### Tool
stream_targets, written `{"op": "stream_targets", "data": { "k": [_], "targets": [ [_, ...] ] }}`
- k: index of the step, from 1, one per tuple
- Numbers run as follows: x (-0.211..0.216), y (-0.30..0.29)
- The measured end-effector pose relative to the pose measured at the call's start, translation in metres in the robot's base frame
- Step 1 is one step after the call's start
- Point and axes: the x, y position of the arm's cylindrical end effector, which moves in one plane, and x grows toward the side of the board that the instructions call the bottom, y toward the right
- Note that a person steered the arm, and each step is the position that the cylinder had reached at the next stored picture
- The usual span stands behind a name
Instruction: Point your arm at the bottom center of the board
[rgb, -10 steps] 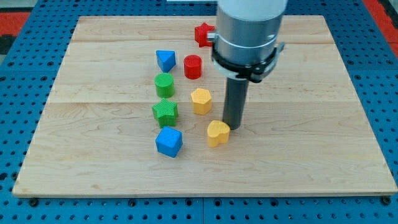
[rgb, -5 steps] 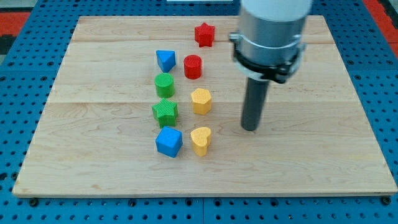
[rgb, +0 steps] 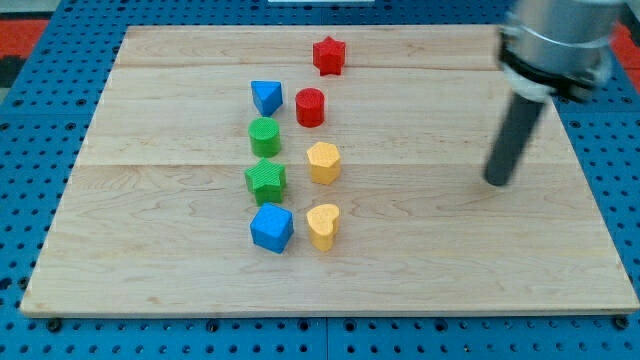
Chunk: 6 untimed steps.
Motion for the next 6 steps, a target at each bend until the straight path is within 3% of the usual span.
{"op": "stream_targets", "data": {
  "k": [2, 4, 6],
  "targets": [
    [0.13, 0.027],
    [0.131, 0.005],
    [0.131, -0.065]
  ]
}}
